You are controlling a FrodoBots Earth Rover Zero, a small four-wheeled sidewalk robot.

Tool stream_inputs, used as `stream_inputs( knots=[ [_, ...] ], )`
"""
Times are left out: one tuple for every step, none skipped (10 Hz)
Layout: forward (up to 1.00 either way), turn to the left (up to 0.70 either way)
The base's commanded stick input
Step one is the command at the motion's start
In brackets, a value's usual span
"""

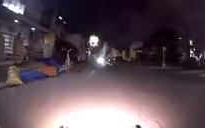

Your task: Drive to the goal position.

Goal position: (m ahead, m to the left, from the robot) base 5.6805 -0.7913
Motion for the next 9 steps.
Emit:
stream_inputs(
  knots=[
    [0.85, 0.0],
    [0.85, 0.0],
    [0.85, 0.0],
    [0.85, 0.0],
    [0.85, 0.0],
    [0.85, 0.0],
    [0.85, 0.0],
    [0.85, 0.0],
    [0.85, 0.0]
  ],
)
